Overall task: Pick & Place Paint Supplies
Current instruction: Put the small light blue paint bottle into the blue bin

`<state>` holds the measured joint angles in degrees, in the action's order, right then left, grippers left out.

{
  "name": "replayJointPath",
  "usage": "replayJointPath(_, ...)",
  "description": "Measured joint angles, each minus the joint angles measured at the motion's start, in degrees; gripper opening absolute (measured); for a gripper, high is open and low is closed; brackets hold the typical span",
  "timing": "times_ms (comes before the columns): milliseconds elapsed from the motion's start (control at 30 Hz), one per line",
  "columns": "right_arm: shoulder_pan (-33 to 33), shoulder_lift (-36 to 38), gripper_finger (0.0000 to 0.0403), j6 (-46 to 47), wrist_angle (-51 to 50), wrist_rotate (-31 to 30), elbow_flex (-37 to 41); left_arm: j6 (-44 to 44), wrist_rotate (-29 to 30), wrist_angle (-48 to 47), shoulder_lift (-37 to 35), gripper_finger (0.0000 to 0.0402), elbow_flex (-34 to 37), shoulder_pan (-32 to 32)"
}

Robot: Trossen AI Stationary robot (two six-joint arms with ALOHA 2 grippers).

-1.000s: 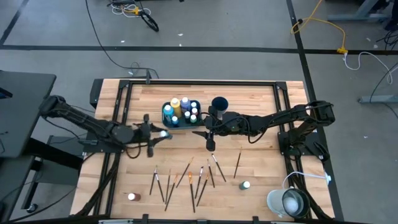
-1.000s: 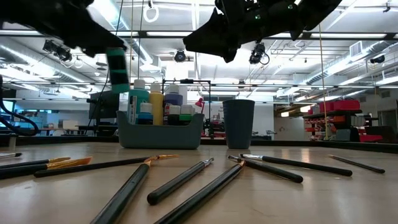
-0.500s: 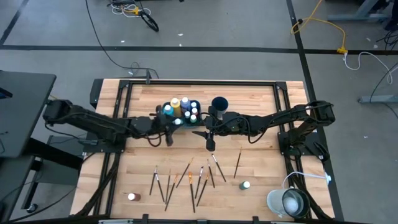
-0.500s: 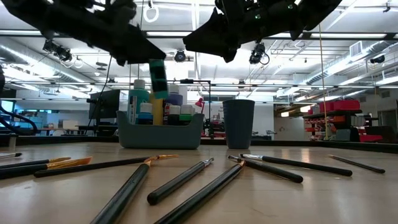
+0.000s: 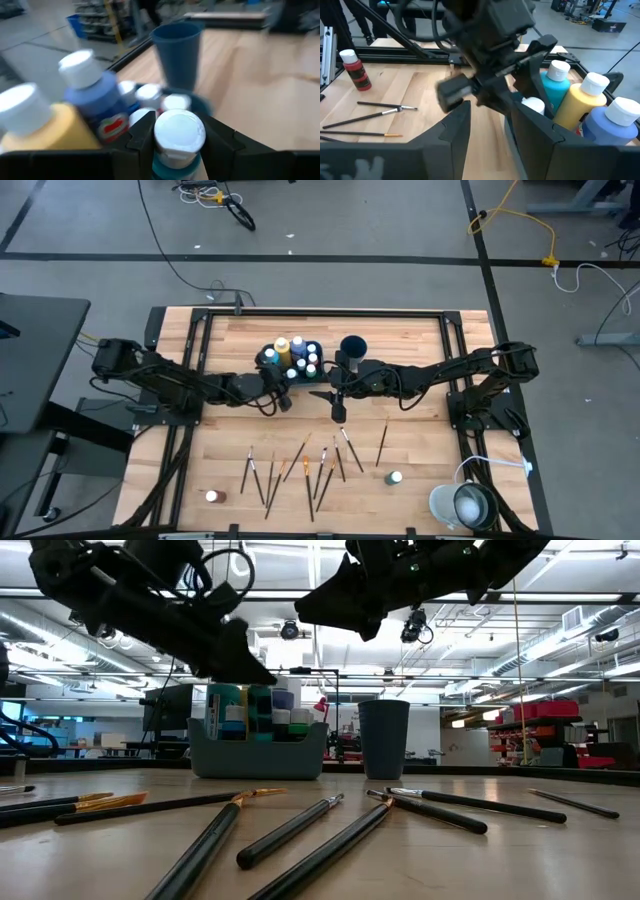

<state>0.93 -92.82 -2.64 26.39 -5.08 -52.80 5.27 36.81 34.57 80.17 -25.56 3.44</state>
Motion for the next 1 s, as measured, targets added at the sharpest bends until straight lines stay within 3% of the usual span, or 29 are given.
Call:
replayJointPath(167, 0.00, 0.00, 0.0149, -0.01, -0.34, 0.01, 0.00, 0.98, 0.84, -0.12, 2.37, 0.0138, 0.07, -2.13)
replayJointPath(433, 0.02, 0.00, 0.0149, -0.01, -0.33, 0.02, 0.00, 2.78, -4.19, 1.00, 6.00, 0.0139, -0.13, -7.15)
replayJointPath(767, 0.02, 0.00, 0.0149, -0.01, -0.63, 0.02, 0.00, 2.46, -5.01, 1.28, 6.08, 0.0137, -0.04, -8.94)
replayJointPath(1000, 0.02, 0.00, 0.0149, -0.01, -0.72, 0.02, 0.00, 1.82, -5.78, 1.09, 6.11, 0.0168, -0.02, -8.91)
